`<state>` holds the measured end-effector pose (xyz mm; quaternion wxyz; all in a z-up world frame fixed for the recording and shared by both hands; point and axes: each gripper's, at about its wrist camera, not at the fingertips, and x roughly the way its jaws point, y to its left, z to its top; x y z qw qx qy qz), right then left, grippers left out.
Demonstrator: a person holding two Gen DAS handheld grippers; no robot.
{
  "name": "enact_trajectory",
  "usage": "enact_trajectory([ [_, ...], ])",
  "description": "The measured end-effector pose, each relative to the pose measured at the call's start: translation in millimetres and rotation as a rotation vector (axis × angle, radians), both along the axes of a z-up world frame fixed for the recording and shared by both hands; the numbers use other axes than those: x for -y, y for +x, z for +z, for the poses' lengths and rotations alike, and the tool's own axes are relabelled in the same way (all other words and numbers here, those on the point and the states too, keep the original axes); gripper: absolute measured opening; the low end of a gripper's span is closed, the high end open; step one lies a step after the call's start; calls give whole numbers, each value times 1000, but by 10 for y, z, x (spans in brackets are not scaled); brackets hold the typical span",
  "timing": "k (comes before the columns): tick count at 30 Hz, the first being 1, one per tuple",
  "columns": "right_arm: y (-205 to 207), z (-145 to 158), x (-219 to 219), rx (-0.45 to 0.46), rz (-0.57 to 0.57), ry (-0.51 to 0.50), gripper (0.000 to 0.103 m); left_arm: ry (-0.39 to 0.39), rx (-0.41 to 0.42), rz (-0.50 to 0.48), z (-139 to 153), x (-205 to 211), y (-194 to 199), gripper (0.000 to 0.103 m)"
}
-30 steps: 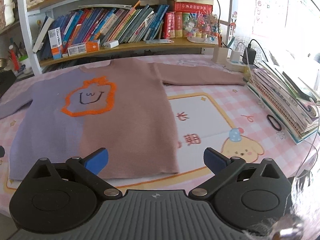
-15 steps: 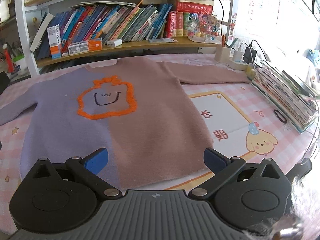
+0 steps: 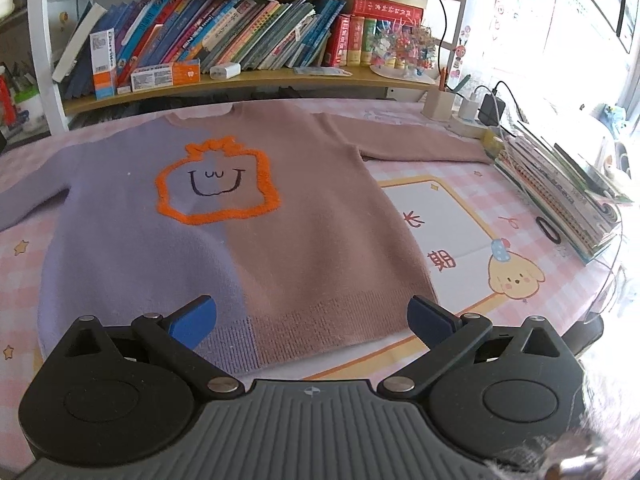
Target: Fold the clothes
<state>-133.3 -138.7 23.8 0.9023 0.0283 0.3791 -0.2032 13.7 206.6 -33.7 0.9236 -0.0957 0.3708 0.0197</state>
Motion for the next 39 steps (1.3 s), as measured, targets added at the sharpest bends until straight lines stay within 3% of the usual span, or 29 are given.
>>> enact_trajectory([
  [7, -4, 6, 46, -16, -43, -19, 103, -63, 31, 147, -140, -314, 255, 84],
  [9, -16, 14, 60, -20, -53, -29, 103, -93, 38, 198, -180, -437, 302, 65],
  [12, -60, 42, 94, -23, -72, -47, 103, -132, 51, 267, -233, -599, 376, 53],
  [17, -144, 71, 185, -32, -122, -64, 103, -197, 91, 284, -271, -584, 560, 52],
  [20, -176, 76, 205, -39, -139, -69, 103, -308, 106, 236, -301, -487, 633, 52],
  [23, -189, 72, 207, -45, -147, -70, 103, -350, 110, 193, -327, -310, 641, 52],
  [25, -191, 68, 203, -48, -148, -69, 103, -365, 107, 178, -335, -222, 659, 50],
  [26, -190, 67, 203, -49, -148, -69, 103, -370, 103, 180, -337, -206, 670, 44],
  [30, -190, 67, 215, -49, -156, -67, 103, -399, 89, 248, -348, -292, 722, 29],
  [34, -180, 61, 237, -50, -165, -62, 103, -387, 82, 323, -349, -426, 753, 21],
  [36, -167, 59, 240, -49, -162, -61, 103, -385, 75, 341, -365, -467, 761, 8],
  [39, -145, 57, 239, -46, -152, -60, 103, -370, 77, 339, -347, -461, 759, 4],
])
